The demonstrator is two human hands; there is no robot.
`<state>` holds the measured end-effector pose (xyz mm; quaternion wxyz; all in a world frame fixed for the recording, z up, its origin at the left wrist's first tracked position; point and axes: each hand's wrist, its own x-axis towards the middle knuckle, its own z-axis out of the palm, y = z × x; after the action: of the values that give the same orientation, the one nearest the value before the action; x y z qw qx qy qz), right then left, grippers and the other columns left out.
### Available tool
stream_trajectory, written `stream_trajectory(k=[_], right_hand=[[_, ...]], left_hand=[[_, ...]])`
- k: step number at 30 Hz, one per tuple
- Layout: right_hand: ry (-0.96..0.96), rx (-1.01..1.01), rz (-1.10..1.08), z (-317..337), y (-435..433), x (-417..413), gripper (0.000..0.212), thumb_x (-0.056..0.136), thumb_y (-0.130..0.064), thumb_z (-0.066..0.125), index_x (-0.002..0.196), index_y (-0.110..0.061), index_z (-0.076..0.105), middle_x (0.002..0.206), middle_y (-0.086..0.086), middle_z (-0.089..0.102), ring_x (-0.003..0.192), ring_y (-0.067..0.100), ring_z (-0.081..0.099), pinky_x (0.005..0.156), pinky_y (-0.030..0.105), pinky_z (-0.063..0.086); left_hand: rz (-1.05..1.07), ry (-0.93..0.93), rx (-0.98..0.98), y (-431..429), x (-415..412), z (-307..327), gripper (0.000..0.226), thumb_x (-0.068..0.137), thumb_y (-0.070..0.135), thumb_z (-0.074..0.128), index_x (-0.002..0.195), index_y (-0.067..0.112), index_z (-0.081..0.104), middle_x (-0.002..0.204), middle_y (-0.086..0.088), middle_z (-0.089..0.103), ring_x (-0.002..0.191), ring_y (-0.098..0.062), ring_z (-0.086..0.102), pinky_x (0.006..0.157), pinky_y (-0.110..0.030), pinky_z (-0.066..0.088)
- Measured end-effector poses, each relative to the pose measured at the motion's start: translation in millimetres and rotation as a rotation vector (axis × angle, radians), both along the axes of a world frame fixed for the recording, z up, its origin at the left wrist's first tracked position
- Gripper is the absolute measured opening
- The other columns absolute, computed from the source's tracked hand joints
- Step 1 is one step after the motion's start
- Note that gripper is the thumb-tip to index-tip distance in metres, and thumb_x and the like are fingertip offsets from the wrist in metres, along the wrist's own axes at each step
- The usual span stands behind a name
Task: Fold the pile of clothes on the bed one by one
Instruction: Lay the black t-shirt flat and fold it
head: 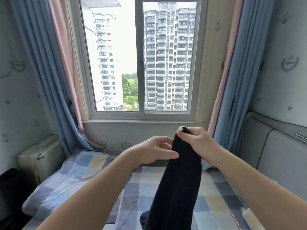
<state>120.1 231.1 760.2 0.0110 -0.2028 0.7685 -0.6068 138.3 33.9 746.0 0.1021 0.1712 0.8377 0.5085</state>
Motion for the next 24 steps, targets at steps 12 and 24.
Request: stream_trajectory(k=[12,24], right_hand=[[-0.02,0.027,-0.052,17,26,-23,0.02,0.095,-0.026,0.069,0.093,-0.007,0.075,0.09,0.017,0.075,0.077,0.026,0.072,0.082,0.05,0.059],[-0.131,-0.074,0.016,29,49,-47,0.016,0.092,-0.022,0.073,0.101,-0.009,0.077,0.095,0.013,0.077,0.083,0.024,0.075,0.076,0.038,0.063]], left_hand=[[0.2,0.369,-0.073,24,-9,-22,0.036,0.097,0.033,0.061,0.067,0.021,0.045,0.067,0.005,0.047,0.065,-0.014,0.044,0.065,-0.034,0.04],[0.278,0.312,-0.108,29,-19,-47,0.024,0.1,0.024,0.06,0.079,0.015,0.053,0.06,0.013,0.054,0.056,-0.007,0.046,0.057,-0.027,0.043]])
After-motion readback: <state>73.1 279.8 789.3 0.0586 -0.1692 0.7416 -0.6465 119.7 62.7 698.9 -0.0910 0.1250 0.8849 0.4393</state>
